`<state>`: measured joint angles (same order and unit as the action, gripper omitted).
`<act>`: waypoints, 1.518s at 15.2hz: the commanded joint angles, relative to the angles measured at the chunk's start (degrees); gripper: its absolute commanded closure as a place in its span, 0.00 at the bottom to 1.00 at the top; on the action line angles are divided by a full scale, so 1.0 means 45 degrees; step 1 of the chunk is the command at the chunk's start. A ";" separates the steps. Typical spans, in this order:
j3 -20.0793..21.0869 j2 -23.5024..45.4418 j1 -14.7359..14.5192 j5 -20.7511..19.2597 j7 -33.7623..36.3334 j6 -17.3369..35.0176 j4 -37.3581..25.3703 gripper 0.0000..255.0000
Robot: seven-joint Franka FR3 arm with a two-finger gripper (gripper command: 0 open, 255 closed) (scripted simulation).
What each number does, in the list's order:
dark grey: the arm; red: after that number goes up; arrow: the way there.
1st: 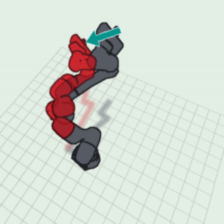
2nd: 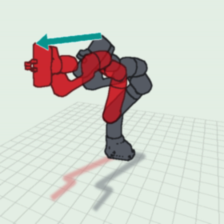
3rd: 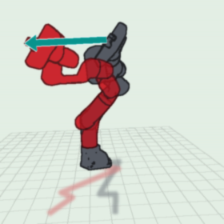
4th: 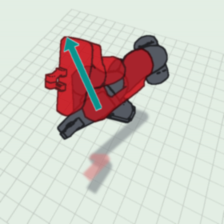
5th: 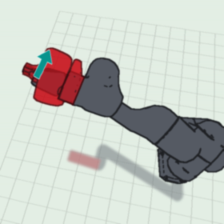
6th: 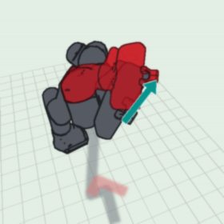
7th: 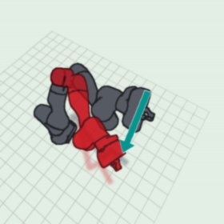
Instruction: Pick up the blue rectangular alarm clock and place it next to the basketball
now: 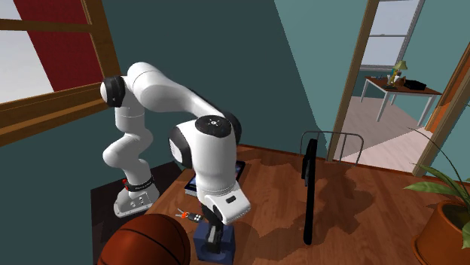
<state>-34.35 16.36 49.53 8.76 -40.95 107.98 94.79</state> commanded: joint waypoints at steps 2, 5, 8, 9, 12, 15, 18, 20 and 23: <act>0.0041 0.0146 0.0007 0.0101 -0.0048 0.0473 0.0343 1.00; 0.0079 0.0274 0.0016 0.0195 -0.0107 0.0938 0.0704 1.00; 0.0124 0.0426 0.0033 0.0306 -0.0176 0.1394 0.1034 1.00; 0.0140 0.0482 0.0041 0.0346 -0.0201 0.1543 0.1137 1.00; 0.0196 0.0665 0.0071 0.0479 -0.0283 0.1987 0.1429 1.00; 0.0260 0.0871 0.0111 0.0626 -0.0373 0.2421 0.1692 1.00; 0.0335 0.1096 0.0160 0.0787 -0.0472 0.2847 0.1927 1.00; 0.0393 0.1265 0.0199 0.0908 -0.0546 0.3137 0.2074 1.00; 0.0394 0.1265 0.0199 0.0907 -0.0545 0.3137 0.2074 1.00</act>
<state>-32.60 21.99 50.41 12.79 -43.39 122.01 104.11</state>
